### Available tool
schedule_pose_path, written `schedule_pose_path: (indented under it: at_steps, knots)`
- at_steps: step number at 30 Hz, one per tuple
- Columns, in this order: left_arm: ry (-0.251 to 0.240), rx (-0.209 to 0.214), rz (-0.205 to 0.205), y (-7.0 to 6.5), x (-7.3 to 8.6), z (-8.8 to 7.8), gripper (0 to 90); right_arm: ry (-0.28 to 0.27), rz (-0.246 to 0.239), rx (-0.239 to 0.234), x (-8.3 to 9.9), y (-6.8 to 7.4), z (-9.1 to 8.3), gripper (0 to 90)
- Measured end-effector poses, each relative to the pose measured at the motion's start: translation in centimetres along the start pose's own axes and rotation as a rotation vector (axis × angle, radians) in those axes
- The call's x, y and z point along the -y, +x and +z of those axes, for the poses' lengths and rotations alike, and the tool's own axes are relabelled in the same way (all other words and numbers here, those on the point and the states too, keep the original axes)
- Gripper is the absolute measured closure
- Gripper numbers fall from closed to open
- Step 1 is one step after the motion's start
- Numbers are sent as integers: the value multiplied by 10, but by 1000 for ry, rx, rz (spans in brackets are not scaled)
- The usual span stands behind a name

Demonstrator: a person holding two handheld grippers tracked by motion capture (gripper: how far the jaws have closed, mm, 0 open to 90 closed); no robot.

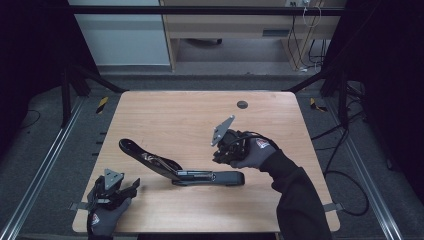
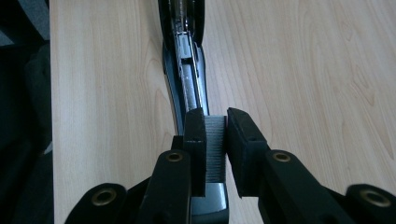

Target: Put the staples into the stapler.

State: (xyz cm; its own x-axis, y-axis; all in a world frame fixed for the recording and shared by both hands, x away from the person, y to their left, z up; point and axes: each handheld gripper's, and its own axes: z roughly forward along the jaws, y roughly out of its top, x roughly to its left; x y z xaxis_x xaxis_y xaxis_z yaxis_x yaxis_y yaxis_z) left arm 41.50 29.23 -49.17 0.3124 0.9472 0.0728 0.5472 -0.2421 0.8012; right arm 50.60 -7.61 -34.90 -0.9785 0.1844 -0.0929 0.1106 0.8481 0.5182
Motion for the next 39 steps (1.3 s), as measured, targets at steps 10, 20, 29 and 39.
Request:
schedule_pose_path:
  at_steps: [10, 20, 29, 39]
  knots:
    - [0, 1, -1, 0, 0, 0, 372, 19, -29, -42, -9, -5, 28, 781]
    - [1, 2, 7, -1, 0, 0, 372, 3, -29, -60, -7, -7, 43, 781]
    - [-1, 4, 5, -1, 0, 0, 372, -8, -30, -62, -5, -6, 51, 781]
    - [-1, 3, 4, -1, 0, 0, 373, 18, -37, -73, -6, -4, 65, 781]
